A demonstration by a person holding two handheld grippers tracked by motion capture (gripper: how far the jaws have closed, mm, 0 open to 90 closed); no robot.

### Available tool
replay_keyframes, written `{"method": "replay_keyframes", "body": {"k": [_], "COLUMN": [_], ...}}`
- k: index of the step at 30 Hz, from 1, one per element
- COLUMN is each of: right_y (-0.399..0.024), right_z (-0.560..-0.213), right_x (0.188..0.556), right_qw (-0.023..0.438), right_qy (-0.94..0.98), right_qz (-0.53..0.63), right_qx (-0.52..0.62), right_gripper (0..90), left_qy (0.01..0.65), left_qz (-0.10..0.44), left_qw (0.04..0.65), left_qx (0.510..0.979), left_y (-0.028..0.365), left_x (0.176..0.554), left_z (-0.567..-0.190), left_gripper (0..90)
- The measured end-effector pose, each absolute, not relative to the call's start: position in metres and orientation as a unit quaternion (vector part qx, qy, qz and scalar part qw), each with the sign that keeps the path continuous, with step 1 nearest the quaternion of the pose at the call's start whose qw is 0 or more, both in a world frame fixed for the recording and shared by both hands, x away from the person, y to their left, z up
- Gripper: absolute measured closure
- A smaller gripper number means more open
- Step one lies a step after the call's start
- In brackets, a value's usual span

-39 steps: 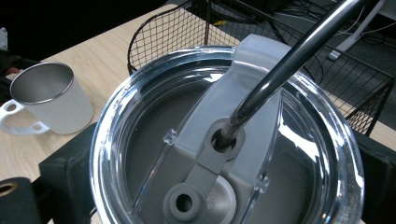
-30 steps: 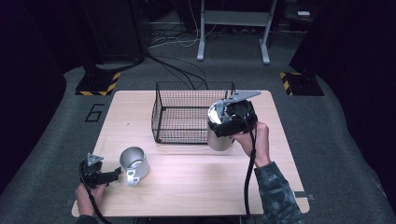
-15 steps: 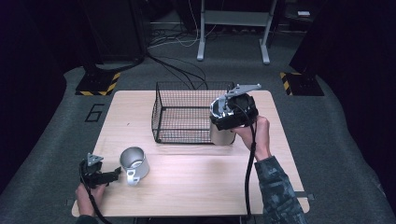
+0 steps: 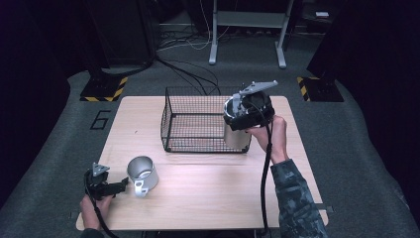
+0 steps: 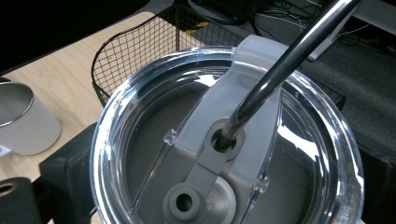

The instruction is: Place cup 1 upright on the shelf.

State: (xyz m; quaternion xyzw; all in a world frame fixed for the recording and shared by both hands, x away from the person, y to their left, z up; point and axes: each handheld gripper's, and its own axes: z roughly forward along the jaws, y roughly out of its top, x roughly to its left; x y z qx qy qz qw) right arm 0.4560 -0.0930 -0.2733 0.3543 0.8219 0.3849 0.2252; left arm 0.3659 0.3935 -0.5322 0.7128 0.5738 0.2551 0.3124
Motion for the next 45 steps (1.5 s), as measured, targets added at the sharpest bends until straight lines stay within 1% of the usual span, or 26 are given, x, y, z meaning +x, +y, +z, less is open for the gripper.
{"method": "replay_keyframes", "body": {"k": [12, 28, 36, 45], "right_y": [-0.086, -0.079, -0.074, -0.071], "right_z": [-0.265, -0.263, -0.269, -0.285], "right_x": [0.468, 0.499, 0.514, 0.538], "right_qw": [0.231, 0.235, 0.235, 0.231], "right_qy": [0.822, 0.82, 0.821, 0.82], "right_qz": [0.384, 0.379, 0.372, 0.365], "right_qx": [0.351, 0.36, 0.365, 0.375], "right_gripper": [3.5, 3.5, 3.5, 3.5], "left_qy": [0.574, 0.573, 0.573, 0.573], "left_qz": [0.255, 0.255, 0.255, 0.255], "left_qw": [0.312, 0.311, 0.311, 0.312], "left_qx": [0.713, 0.714, 0.714, 0.713], "left_y": [0.394, 0.394, 0.394, 0.394], "left_x": [0.366, 0.366, 0.366, 0.366], "left_z": [-0.532, -0.532, -0.532, -0.532], "left_gripper": [6.2, 6.2, 6.2, 6.2]}}
